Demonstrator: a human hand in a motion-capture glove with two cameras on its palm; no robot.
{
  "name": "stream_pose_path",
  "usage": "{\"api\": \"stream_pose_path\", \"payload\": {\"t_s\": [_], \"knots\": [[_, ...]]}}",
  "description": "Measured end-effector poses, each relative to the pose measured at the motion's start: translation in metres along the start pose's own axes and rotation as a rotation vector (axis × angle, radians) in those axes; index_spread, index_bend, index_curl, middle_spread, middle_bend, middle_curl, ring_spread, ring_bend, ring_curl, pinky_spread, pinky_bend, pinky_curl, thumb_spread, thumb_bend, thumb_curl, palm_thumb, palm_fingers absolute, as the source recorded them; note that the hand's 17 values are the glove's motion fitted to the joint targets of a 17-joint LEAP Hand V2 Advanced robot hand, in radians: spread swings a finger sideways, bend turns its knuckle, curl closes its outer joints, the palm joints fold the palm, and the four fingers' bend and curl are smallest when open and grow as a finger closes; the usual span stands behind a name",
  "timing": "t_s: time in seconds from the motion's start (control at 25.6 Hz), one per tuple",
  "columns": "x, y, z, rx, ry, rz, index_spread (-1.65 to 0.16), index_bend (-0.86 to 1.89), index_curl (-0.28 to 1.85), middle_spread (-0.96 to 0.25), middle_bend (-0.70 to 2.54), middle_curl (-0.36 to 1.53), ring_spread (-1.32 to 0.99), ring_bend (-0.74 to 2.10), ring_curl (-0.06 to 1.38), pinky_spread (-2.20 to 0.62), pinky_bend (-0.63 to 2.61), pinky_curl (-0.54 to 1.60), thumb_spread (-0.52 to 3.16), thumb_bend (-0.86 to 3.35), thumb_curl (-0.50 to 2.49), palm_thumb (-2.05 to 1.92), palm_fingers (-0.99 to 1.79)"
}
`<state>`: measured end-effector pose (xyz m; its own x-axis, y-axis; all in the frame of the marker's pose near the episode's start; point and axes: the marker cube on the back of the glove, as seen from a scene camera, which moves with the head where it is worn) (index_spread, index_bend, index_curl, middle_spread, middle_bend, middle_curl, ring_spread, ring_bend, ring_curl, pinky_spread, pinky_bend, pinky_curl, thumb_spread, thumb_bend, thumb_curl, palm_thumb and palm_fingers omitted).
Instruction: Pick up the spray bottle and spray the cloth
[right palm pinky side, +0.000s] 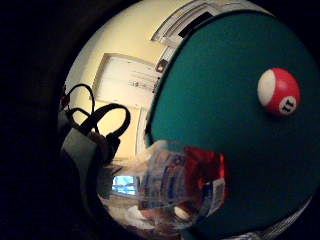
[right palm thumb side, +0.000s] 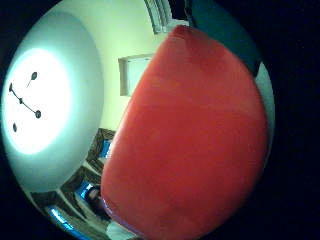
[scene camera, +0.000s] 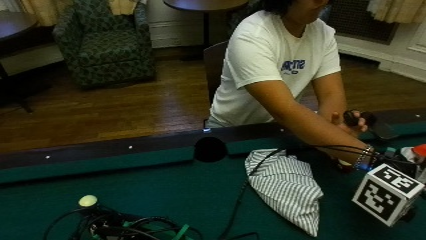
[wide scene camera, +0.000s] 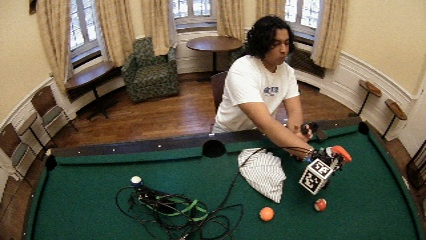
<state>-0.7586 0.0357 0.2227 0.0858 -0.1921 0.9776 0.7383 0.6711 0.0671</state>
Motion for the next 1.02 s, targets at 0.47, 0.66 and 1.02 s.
{"api": "stream_pose_path", "payload": {"t_s": [0.47, 0.66, 1.02], "knots": [[0.001, 0.016, -0.003, 0.089, 0.057, 0.013, -0.28, 0.38, 0.64, -0.2, 0.6, 0.6, -0.19, 0.69, 0.5, -0.24, 0.4, 0.4, 0.32, -0.03, 0.86, 0.92, 1.28], [0.002, 0.027, -0.008, 0.069, 0.097, 0.055, -0.28, 0.39, 0.64, -0.2, 0.6, 0.59, -0.18, 0.65, 0.48, -0.13, 0.24, 0.36, 0.39, -0.03, 0.85, 0.9, 1.13], [0.002, 0.049, -0.015, 0.03, 0.16, 0.122, -0.3, 0.18, 0.56, -0.19, 0.53, 0.55, -0.15, 0.59, 0.46, 0.04, 0.1, 0.28, 0.66, -0.06, 0.76, 0.8, 0.91]]}}
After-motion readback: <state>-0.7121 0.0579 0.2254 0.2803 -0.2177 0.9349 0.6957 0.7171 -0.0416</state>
